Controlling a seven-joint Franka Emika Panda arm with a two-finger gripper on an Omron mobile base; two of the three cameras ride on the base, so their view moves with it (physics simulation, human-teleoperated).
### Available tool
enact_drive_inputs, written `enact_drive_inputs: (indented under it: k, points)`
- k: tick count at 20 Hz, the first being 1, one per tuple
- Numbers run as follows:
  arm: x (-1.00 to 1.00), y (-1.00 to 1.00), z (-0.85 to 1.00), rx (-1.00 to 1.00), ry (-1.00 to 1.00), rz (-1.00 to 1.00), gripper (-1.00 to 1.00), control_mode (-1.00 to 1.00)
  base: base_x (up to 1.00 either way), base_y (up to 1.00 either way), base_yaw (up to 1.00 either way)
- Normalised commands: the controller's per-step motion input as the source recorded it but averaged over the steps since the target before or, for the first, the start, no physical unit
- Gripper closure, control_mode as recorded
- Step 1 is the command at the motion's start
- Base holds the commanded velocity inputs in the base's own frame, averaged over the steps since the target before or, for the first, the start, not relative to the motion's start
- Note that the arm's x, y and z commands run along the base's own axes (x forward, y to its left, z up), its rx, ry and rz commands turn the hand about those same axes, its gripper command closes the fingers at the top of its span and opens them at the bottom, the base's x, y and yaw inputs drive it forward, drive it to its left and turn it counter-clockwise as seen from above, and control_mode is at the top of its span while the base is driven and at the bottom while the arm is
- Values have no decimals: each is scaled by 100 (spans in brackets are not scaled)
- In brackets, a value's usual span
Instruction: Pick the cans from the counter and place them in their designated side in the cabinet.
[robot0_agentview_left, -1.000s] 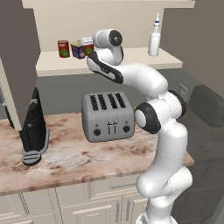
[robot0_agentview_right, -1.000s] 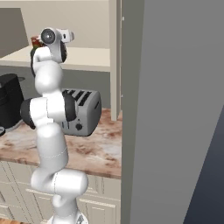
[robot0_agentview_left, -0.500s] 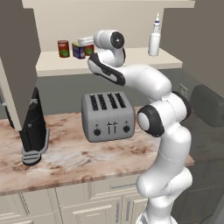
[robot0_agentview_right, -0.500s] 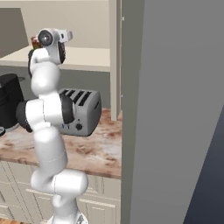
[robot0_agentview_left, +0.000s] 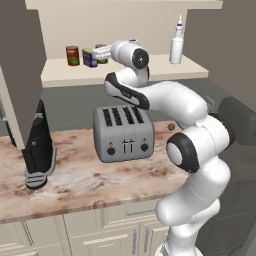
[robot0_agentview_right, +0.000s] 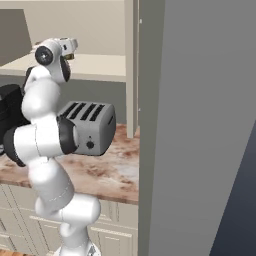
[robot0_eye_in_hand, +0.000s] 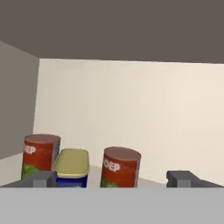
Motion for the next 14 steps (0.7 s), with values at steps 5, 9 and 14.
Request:
enact_drive_inputs:
  k: [5, 9, 14]
  points:
    - [-74, -4, 0, 0, -3, 0, -100, -100, 0, 0, 0]
    - [-73, 0, -1, -2, 2, 0, -100, -100, 0, 0, 0]
    - [-69, 0, 0, -3, 16, 0, -100, -100, 0, 0, 0]
